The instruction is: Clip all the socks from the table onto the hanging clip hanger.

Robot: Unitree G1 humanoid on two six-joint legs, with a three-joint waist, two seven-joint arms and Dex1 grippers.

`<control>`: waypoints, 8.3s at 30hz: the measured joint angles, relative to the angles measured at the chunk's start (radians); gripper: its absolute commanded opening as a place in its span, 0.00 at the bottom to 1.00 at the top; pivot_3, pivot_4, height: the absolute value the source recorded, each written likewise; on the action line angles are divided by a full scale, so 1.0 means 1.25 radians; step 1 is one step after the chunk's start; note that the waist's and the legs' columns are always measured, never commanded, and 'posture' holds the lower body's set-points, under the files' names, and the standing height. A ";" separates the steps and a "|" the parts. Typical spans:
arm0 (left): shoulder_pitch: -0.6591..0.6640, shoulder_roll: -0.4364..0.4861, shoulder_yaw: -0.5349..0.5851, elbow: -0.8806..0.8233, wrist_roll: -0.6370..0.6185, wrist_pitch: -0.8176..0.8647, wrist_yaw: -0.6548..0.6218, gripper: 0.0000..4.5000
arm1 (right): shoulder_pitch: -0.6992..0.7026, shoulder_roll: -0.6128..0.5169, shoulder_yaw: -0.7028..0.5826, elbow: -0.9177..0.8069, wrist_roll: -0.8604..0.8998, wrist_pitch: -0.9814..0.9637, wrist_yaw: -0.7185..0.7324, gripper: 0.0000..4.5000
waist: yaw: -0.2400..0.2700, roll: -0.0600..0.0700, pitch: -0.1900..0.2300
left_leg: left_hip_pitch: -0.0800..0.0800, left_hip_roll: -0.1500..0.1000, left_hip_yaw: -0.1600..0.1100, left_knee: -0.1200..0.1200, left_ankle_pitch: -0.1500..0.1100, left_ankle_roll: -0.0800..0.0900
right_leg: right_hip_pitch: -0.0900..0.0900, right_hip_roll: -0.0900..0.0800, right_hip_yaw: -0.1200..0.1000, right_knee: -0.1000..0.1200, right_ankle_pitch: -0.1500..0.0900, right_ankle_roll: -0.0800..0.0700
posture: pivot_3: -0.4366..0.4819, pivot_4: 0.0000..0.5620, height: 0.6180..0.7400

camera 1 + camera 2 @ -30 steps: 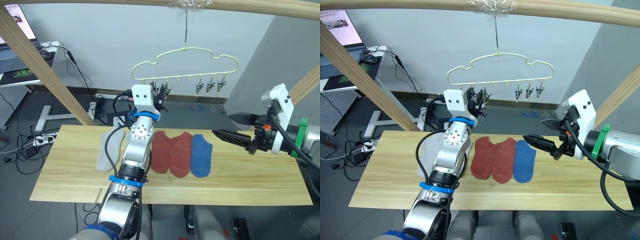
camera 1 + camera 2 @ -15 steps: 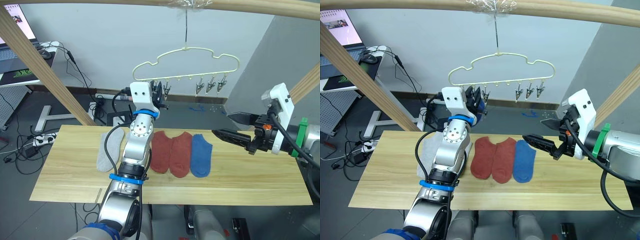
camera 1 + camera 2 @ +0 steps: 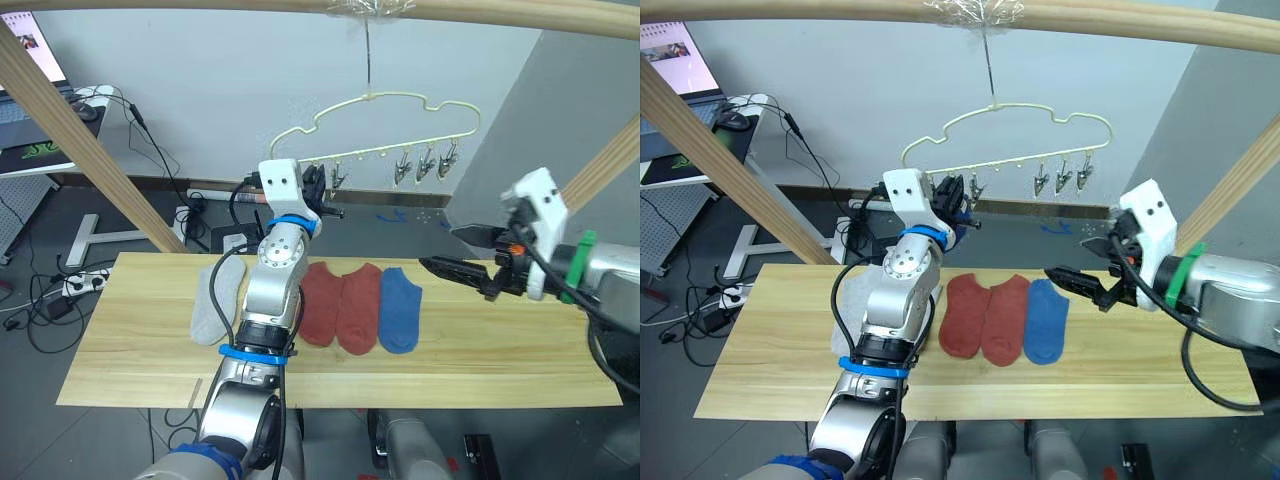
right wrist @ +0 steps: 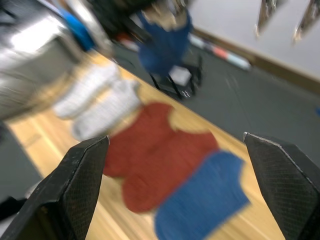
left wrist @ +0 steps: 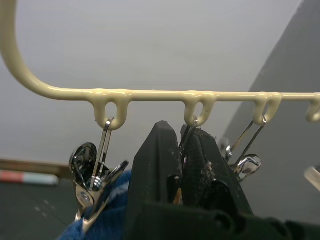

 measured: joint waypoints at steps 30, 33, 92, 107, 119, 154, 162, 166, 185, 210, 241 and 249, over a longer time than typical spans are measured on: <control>-0.038 0.031 0.126 -0.149 -0.339 0.412 -0.066 0.02 | -0.257 0.407 0.543 0.789 -1.003 -0.329 0.551 1.00 | 0.007 0.000 0.000 | 0.000 0.000 -0.001 -0.001 0.000 0.000 | 0.000 0.000 -0.001 0.000 0.000 0.000 | 0.59 0.46 1.00; -0.038 0.033 0.125 -0.160 -0.339 0.416 -0.064 0.02 | -0.257 0.419 0.541 0.810 -1.044 -0.348 0.568 1.00 | 0.008 0.000 0.000 | 0.000 0.000 -0.001 -0.001 0.000 0.000 | 0.000 0.000 -0.001 0.000 0.000 0.000 | 0.60 0.45 1.00; -0.133 0.092 0.354 -0.022 -0.686 0.677 -0.007 0.02 | -0.254 0.480 0.283 0.187 -0.961 0.075 0.688 0.13 | 0.000 0.000 0.000 | 0.000 0.000 -0.001 -0.001 0.001 -0.001 | 0.000 -0.001 -0.002 0.000 0.001 0.001 | 0.51 0.37 1.00; -0.129 0.098 0.344 -0.037 -0.691 0.676 0.010 0.02 | -0.333 0.494 0.310 0.303 -0.930 0.030 0.652 0.13 | 0.005 0.000 0.000 | 0.000 0.000 -0.001 -0.001 0.001 -0.002 | 0.000 -0.001 -0.002 0.000 0.001 0.001 | 0.55 0.36 1.00; -0.125 0.098 0.330 -0.045 -0.691 0.675 0.019 0.02 | -0.371 0.495 0.327 0.366 -0.931 -0.009 0.634 0.13 | 0.005 0.000 0.000 | 0.000 0.000 -0.001 -0.001 0.001 -0.002 | 0.000 -0.001 -0.002 0.000 0.001 0.001 | 0.55 0.36 1.00; -0.094 0.096 0.313 -0.076 -0.727 0.673 0.006 0.43 | -0.441 0.533 0.341 0.487 -0.955 -0.073 0.626 0.12 | 0.006 0.000 0.000 | 0.000 0.000 -0.001 -0.001 0.001 -0.002 | 0.000 -0.001 -0.002 0.000 0.001 0.001 | 0.57 0.35 1.00; -0.024 0.197 0.171 -0.198 -0.631 0.633 -0.035 0.44 | -0.436 0.537 0.340 0.477 -0.953 -0.064 0.625 0.57 | 0.006 0.000 0.000 | 0.000 0.000 -0.001 -0.003 0.002 -0.004 | -0.001 -0.001 -0.002 0.000 0.001 0.000 | 0.59 0.35 1.00; 0.027 0.236 0.098 -0.275 -0.572 0.603 -0.066 0.44 | -0.384 0.520 0.336 0.425 -0.937 -0.040 0.620 0.71 | 0.011 0.000 0.000 | 0.000 0.000 -0.001 -0.003 0.002 -0.004 | -0.001 -0.002 -0.002 0.000 0.001 0.000 | 0.60 0.35 1.00; 0.119 0.258 -0.166 -0.364 -0.190 0.221 -0.159 0.44 | -0.177 0.303 0.062 0.043 -0.745 0.206 0.587 0.71 | 0.025 0.000 0.000 | 0.000 -0.001 0.000 -0.002 0.001 -0.001 | -0.001 -0.002 -0.001 0.000 0.001 0.000 | 0.54 0.35 1.00; 0.004 0.142 -0.142 0.135 0.141 -0.184 0.017 0.44 | -0.172 0.249 -0.118 -0.094 -0.536 0.379 0.481 0.71 | 0.002 0.001 0.000 | 0.000 -0.001 0.000 -0.001 0.001 -0.001 | -0.001 -0.002 -0.001 0.000 0.002 0.000 | 0.45 0.36 1.00; 0.097 0.061 -0.080 -0.037 0.047 -0.165 -0.063 0.44 | -0.141 0.211 -0.149 -0.093 -0.464 0.374 0.436 0.71 | 0.000 0.001 0.000 | 0.000 -0.001 0.000 0.000 0.001 -0.001 | 0.000 -0.002 -0.001 0.000 0.002 0.000 | 0.45 0.37 1.00; 0.086 0.052 -0.090 -0.034 0.056 -0.165 -0.062 0.44 | -0.142 0.202 -0.166 -0.100 -0.440 0.380 0.421 0.71 | -0.002 0.001 0.000 | 0.000 -0.001 0.000 0.000 0.001 -0.001 | 0.000 -0.002 -0.001 0.000 0.002 0.000 | 0.43 0.37 1.00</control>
